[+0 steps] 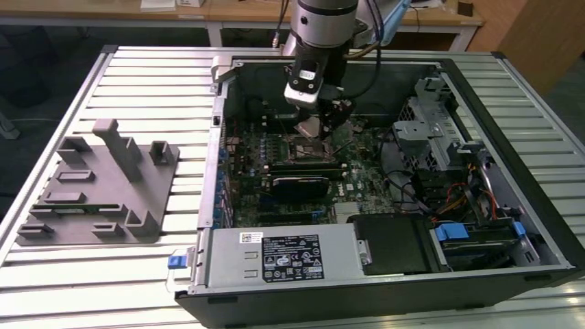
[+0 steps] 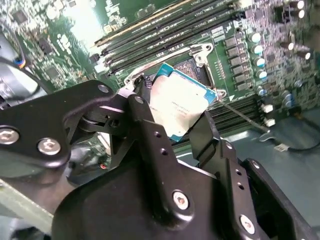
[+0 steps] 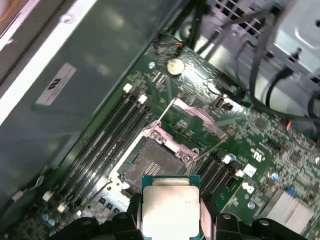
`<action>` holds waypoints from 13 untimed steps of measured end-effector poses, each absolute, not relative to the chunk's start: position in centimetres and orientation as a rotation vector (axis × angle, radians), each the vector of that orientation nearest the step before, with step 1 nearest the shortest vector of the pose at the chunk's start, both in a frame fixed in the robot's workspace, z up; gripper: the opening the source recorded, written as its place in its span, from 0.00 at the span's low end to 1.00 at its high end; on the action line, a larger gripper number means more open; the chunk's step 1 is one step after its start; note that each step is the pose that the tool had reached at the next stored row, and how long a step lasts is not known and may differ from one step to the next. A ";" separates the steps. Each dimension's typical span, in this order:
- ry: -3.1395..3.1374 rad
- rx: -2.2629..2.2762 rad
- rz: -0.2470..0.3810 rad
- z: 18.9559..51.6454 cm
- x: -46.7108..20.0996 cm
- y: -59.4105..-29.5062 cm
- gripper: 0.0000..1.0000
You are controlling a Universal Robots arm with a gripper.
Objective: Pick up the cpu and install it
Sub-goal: 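Place the cpu into insertion slot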
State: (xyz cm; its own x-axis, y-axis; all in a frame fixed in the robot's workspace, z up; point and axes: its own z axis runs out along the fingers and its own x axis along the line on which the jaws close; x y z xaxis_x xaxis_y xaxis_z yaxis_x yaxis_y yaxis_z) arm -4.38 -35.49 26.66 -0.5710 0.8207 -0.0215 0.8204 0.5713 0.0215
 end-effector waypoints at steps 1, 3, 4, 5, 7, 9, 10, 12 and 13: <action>2.746 1.466 0.014 26.6 -4.4 -35.5 0.55; 2.718 1.515 0.013 26.6 -4.4 -35.5 0.55; 2.705 1.540 0.013 26.6 -4.4 -35.5 0.55; 2.691 1.564 0.012 26.6 -4.4 -35.5 0.55; 2.661 1.614 0.011 26.6 -4.4 -35.5 0.55; 2.631 1.661 0.010 26.6 -4.4 -35.5 0.55; 2.616 1.685 0.010 26.6 -4.4 -35.5 0.55; 2.586 1.731 0.009 26.5 -4.4 -35.5 0.55; 2.570 1.754 0.009 26.5 -4.4 -35.5 0.55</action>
